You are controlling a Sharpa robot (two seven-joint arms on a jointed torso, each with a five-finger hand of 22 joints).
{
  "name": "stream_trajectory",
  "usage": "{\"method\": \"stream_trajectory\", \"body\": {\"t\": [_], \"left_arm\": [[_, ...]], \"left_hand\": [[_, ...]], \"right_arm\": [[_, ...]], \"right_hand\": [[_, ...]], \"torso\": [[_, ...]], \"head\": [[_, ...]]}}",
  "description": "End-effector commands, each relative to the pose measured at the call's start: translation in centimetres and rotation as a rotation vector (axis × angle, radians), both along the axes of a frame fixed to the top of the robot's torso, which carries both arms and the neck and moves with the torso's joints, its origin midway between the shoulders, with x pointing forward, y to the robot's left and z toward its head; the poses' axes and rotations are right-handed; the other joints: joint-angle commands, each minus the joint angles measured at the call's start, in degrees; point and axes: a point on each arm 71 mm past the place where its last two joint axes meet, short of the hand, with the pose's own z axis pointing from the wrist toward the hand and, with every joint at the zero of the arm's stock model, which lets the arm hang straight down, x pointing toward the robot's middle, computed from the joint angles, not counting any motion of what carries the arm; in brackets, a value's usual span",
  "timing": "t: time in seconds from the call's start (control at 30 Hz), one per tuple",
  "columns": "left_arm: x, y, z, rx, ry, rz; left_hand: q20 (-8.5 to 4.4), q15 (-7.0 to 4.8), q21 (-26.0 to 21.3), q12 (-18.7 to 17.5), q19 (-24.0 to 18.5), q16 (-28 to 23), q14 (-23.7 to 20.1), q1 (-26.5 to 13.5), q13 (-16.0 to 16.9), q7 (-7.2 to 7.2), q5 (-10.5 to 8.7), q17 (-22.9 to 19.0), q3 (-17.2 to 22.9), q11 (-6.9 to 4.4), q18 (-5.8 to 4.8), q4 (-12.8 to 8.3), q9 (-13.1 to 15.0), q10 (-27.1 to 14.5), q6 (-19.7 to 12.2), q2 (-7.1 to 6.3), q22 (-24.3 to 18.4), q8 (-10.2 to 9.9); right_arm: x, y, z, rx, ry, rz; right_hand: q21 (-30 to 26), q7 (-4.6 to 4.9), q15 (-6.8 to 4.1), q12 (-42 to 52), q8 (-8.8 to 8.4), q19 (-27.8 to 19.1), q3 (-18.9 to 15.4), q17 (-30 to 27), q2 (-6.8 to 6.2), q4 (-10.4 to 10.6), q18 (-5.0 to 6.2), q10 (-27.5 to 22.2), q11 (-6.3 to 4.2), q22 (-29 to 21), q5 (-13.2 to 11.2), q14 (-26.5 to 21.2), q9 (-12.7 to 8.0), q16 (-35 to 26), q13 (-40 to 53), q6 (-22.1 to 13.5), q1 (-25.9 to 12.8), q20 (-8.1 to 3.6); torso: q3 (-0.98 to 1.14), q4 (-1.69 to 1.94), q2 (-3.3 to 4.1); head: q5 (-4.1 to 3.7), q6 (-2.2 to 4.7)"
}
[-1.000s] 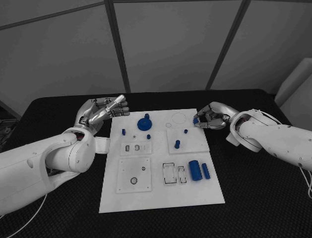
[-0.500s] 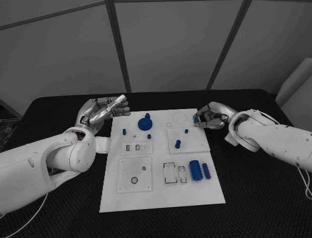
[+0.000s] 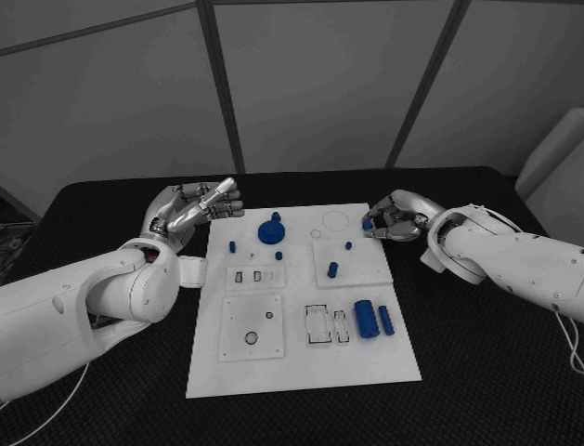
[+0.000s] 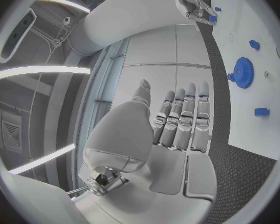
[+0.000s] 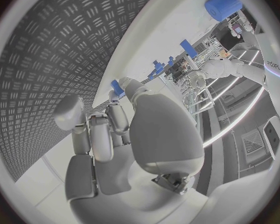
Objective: Assemble the parts on the task board
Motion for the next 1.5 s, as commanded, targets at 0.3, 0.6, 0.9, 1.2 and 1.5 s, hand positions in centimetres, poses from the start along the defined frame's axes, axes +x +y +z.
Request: {"method": "stream_trajectory", "body": {"t": [0.3, 0.6, 0.9, 1.2, 1.5], "left_arm": [[0.0, -0.2, 0.1, -0.001, -0.005, -0.017], [0.0, -0.2, 0.1, 0.000, -0.004, -0.017], [0.0, -0.1, 0.0, 0.001, -0.001, -0.016], [0.0, 0.3, 0.0, 0.006, 0.000, -0.005], [0.2, 0.8, -0.1, 0.012, 0.000, 0.009]], "left_hand": [[0.03, 0.09, -0.3, -0.1, -0.2, -0.3, -0.1, 0.2, 0.0, 0.14, -0.20, 0.1, 0.0, 0.03, -0.13, -0.2, 0.0, 0.0, 0.0, 0.44, -0.1, -0.3], [0.03, 0.09, -0.3, -0.1, -0.2, -0.3, -0.1, 0.2, 0.0, 0.14, -0.20, 0.1, 0.0, 0.03, -0.13, -0.2, 0.0, 0.0, 0.0, 0.44, -0.1, -0.3], [0.03, 0.09, -0.3, -0.1, -0.2, -0.3, -0.1, 0.2, 0.0, 0.14, -0.20, 0.1, 0.0, 0.03, -0.13, -0.2, 0.0, 0.0, 0.0, 0.44, -0.1, -0.3], [0.04, 0.09, -0.3, -0.1, -0.2, -0.3, -0.1, 0.2, 0.0, 0.14, -0.19, 0.1, 0.0, 0.04, -0.13, -0.2, 0.0, -0.1, 0.0, 0.52, -0.1, -0.3], [0.04, 0.09, -0.3, -0.1, -0.2, -0.3, -0.1, 0.2, 0.0, 0.14, -0.19, 0.1, 0.0, 0.04, -0.13, -0.2, 0.0, -0.1, 0.0, 0.52, -0.1, -0.3]], "right_arm": [[0.0, 0.1, 0.3, 0.025, -0.025, -0.009], [0.0, 0.0, 0.4, 0.033, -0.035, -0.032], [-0.4, 0.9, 0.8, 0.067, -0.041, -0.041], [-2.0, 3.3, 1.8, 0.083, -0.032, -0.002], [-3.7, 8.3, 2.9, 0.063, -0.062, 0.107]], "right_hand": [[0.5, -1.40, -1.06, 0.9, 2.65, 0.4, -0.9, 12.2, 1.10, -0.2, -0.07, 1.0, -1.16, 0.3, -3.6, 5.3, 0.7, 0.1, 0.8, 3.7, -0.7, -0.84], [0.6, -1.98, -1.43, 1.0, 3.59, 0.6, -1.6, 12.2, 1.32, 0.2, -0.11, 1.3, -1.61, 0.5, -4.6, 5.3, 1.1, 0.1, 1.0, 4.6, -1.4, -1.19], [0.6, -2.55, -1.87, 1.2, 4.47, 0.7, -1.8, 12.3, 1.77, 0.0, -0.13, 1.6, -2.12, 0.6, -4.3, 5.3, 1.7, 0.1, 1.3, 5.5, -1.1, -1.57], [0.7, -2.75, -2.04, 1.2, 4.78, 0.9, -1.8, 12.6, 2.02, -0.2, -0.17, 1.7, -2.31, 0.8, -4.2, 5.4, 1.9, 0.2, 1.4, 5.8, -0.8, -1.73], [0.8, -2.76, -2.07, 1.3, 4.79, 1.0, -1.8, 12.7, 2.08, -0.3, -0.20, 1.7, -2.34, 1.0, -4.1, 5.4, 1.9, 0.3, 1.5, 5.7, -0.7, -1.77]], "torso": [[-0.02, 0.02, 0.03], [0.01, 0.00, 0.00], [0.07, -0.05, -0.02], [-0.29, -0.06, -0.49], [-0.62, 0.26, -0.79]], "head": [[-0.01, -0.02], [-0.02, -0.17], [0.10, -0.17], [0.45, -0.01], [1.31, -0.33]]}}
